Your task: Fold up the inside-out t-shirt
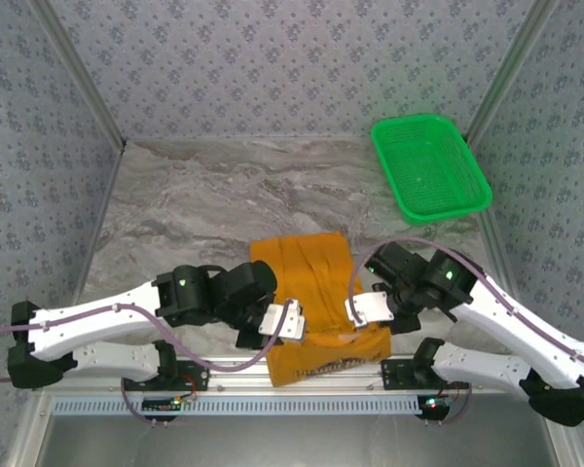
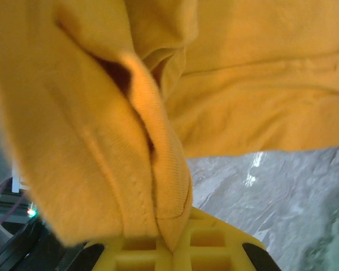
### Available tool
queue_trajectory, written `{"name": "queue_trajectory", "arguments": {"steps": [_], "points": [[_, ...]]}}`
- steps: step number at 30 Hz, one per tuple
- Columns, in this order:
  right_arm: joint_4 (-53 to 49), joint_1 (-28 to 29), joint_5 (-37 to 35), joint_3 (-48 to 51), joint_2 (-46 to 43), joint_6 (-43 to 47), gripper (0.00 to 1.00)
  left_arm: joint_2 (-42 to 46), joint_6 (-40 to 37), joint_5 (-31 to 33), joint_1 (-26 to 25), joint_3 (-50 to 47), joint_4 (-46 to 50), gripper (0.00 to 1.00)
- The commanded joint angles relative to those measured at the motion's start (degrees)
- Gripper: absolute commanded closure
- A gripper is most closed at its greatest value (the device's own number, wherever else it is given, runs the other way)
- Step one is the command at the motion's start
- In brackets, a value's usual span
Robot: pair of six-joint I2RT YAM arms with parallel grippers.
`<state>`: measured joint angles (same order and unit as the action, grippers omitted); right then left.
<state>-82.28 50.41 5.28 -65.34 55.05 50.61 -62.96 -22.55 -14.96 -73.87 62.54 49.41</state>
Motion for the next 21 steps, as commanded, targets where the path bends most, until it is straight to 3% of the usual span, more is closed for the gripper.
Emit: {"name": "queue_trajectory", "arguments": {"steps": [1, 5, 12, 21], "points": [[-1.36, -5.96, 4.12, -2.42, -1.16, 2.83, 1.00, 0.63, -2.30, 0.51, 3.54, -1.76, 2.96, 1.00], [2.99, -11.00, 7.28, -0.62, 1.03, 6.54, 1.00, -0.44, -3.56, -1.65, 8.07, -3.72, 1.48, 1.00], [6.73, -16.24, 10.57, -1.22, 6.09, 11.14, 1.00, 0.10, -4.97, -2.04, 11.68, -3.92, 1.13, 1.00], [8.44, -17.61, 12.31, -9.50, 12.67, 13.00, 1.00, -1.04, -8.10, -3.79, 17.09, 2.78, 7.22, 1.00]]}}
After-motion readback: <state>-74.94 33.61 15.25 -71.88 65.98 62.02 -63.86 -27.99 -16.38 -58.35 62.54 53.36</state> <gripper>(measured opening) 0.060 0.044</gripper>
